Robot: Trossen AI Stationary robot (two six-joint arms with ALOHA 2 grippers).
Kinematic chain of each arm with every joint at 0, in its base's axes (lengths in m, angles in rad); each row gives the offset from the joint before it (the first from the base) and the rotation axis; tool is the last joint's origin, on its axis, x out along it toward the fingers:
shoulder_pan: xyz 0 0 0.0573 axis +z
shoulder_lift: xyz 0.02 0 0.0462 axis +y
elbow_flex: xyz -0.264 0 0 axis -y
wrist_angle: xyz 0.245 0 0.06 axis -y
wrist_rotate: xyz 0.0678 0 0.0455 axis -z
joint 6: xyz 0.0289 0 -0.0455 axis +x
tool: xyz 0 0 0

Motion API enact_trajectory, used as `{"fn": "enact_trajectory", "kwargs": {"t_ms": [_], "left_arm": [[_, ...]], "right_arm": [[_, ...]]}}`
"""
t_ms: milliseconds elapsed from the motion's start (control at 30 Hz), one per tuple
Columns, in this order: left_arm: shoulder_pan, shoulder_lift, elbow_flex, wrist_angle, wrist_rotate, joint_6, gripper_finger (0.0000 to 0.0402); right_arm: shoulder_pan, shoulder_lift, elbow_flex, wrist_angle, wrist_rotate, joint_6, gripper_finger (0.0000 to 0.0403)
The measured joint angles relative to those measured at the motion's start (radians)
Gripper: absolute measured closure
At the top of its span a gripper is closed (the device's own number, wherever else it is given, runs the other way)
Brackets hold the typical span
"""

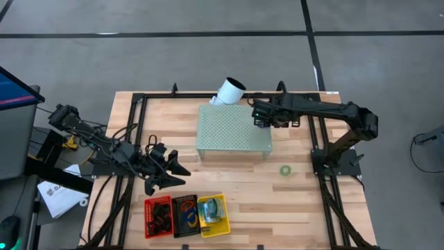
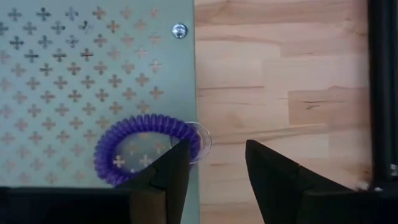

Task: Pick & Place Office Desk Supplies
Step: Put the violet spring keychain into the black bin

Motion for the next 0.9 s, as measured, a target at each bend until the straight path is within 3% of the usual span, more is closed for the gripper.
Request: {"fn": "enact_trajectory", "kwargs": {"t_ms": [433,900], "left_arm": [[0.0,0.0,0.0,0.0,0.0,-0.004,0.0207],[0.0,0.0,0.0,-0.001,-0.001,-0.004,0.0207]], "right_arm": [[-0.012,0.0,-0.037,0.087,-0.008,-0.003,0.0267],[0.017,0.0,-0.036,0.087,0.035,0.0,0.039]]}}
